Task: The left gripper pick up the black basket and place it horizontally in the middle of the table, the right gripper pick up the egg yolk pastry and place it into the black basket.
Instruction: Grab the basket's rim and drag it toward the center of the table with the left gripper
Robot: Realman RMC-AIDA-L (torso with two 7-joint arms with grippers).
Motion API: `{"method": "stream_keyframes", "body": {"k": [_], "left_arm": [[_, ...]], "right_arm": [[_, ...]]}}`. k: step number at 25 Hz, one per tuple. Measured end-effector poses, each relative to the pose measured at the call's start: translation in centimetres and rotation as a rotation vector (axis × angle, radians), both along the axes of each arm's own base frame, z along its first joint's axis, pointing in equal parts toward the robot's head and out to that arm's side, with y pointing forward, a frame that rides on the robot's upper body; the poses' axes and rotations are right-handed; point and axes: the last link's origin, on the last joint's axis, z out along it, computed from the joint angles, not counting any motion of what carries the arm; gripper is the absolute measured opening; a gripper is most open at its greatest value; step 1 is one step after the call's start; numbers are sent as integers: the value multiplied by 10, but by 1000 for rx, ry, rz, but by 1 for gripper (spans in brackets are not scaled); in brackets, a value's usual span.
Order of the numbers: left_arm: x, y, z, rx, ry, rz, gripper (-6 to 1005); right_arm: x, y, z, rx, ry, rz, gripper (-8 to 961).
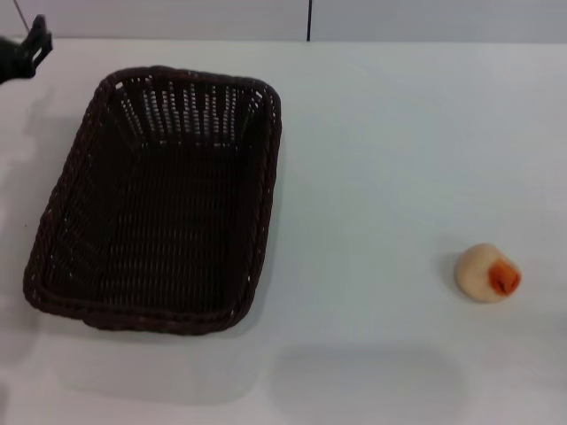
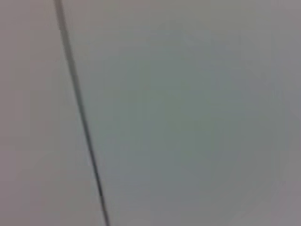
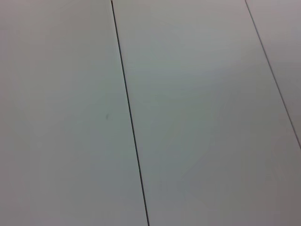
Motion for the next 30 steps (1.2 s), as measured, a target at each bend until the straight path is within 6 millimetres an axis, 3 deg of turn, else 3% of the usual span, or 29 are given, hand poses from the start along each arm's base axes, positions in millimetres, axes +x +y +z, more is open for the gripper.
{"method": "stream_keyframes", "body": {"k": [5, 12, 18, 24, 30], "left_arm": [[43, 8, 27, -52, 32, 10, 808], [82, 7, 46, -248, 107, 153, 802], [108, -14, 56, -393, 127, 244, 790], [116, -27, 56, -469, 125, 310, 766], [111, -36, 42, -592, 123, 412, 741]], "right_arm": [[0, 0, 0, 1, 0, 0, 741], [0, 0, 1, 2, -1, 0, 740], [1, 0, 0, -1, 0, -2, 740], [0, 0, -1, -12, 0, 2, 741], [0, 0, -1, -13, 0, 3, 741]]}}
